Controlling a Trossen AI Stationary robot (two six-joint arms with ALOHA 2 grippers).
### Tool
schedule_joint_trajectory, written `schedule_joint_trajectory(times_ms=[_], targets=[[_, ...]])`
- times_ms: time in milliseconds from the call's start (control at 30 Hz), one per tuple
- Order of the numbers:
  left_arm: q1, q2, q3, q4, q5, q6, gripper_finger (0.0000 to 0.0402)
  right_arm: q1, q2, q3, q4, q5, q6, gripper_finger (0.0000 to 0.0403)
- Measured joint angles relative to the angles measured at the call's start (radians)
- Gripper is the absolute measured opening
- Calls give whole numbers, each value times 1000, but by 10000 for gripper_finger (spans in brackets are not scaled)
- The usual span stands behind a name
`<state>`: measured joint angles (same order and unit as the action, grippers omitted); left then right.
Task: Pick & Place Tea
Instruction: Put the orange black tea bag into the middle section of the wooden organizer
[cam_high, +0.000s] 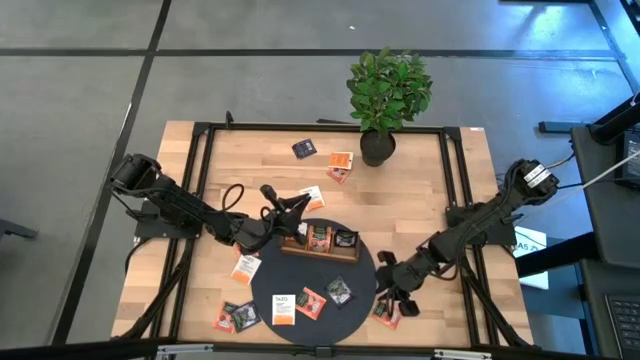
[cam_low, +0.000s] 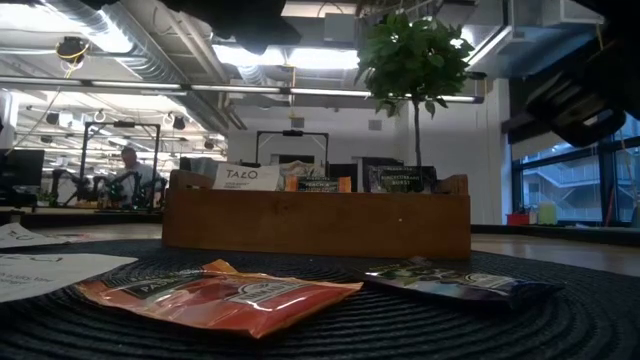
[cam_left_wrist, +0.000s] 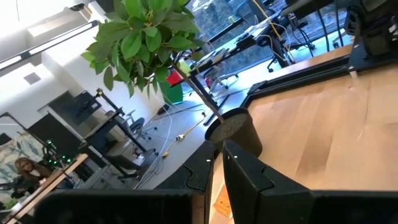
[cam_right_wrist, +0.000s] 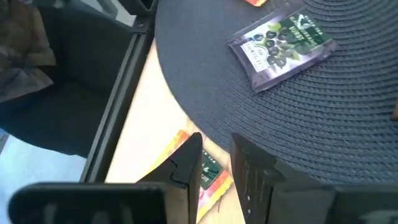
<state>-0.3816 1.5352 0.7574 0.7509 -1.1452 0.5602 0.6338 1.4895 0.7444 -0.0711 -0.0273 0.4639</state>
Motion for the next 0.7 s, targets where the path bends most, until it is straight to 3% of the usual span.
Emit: schedule_joint_trajectory(times_ms=[133,467,700], targets=[[0,0,0,0,41,0,33,0,0,0,-1,0,-3,105],[0,0,0,0,74,-12,33,4,0,0,6,0,3,193],[0,0,0,0,72,-18,33,42,12,0,-70,40,-84,197]])
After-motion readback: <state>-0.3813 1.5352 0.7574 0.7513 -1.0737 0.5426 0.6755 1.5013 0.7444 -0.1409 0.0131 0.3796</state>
